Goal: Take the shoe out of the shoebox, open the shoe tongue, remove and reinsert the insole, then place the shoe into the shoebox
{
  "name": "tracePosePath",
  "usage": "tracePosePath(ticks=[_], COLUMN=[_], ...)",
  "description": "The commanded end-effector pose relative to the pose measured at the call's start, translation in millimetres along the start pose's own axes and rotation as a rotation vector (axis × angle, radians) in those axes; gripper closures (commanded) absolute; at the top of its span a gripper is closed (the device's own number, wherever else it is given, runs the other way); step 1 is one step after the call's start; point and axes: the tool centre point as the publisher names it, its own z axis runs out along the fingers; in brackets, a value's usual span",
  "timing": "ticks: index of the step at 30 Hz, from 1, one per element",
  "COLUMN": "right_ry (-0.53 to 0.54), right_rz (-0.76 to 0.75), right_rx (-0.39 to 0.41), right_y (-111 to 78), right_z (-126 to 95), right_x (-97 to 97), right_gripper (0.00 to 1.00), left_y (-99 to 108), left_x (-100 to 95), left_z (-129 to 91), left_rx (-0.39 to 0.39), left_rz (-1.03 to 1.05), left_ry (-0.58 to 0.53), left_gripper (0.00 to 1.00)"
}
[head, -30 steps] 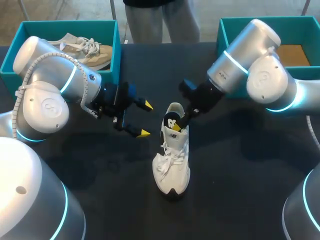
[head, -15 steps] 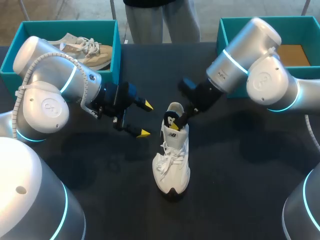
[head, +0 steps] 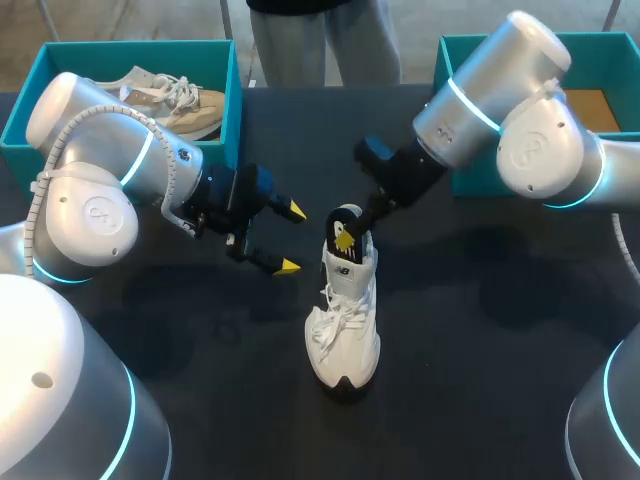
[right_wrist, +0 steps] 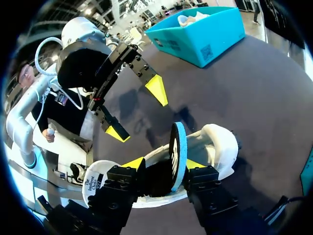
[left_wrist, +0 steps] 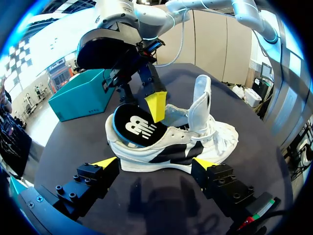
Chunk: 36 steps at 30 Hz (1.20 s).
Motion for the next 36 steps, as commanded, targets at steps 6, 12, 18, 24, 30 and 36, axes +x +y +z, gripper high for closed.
tracePosePath(ticks=[6, 12, 18, 24, 30, 36], right_ry=[-0.004, 0.009, 0.004, -0.033, -0.057, -0.091], right_rz=[0.008, 0.021, 0.023, 0.01, -0.001, -0.023], right_rx=[-0.011, 0.011, 0.007, -0.013, -0.034, -0.057], right_y=[-0.6, -5.8, -6.1, -2.8, 0.7, 9.6], right_z=[9.0, 19.7, 19.3, 7.5, -0.3, -11.2], right_x=[-8.4, -12.1, -11.0, -4.9, 0.6, 3.3], right_gripper=[1.0, 1.0, 0.99, 0.54, 0.54, 0.51], left_y=[-0.5, -0.5, -0.5, -0.5, -0.5, -0.5], left_x=[0.3, 0.3, 0.3, 0.3, 0.3, 0.3], left_z=[-0.1, -0.1, -0.1, -0.1, -0.1, -0.1], left_rx=[-0.004, -0.004, -0.004, -0.004, -0.004, -0.004], left_rz=[0.0, 0.0, 0.0, 0.0, 0.0, 0.0], left_ry=[0.0, 0.0, 0.0, 0.0, 0.0, 0.0], left_gripper=[0.0, 0.0, 0.0, 0.0, 0.0, 0.0])
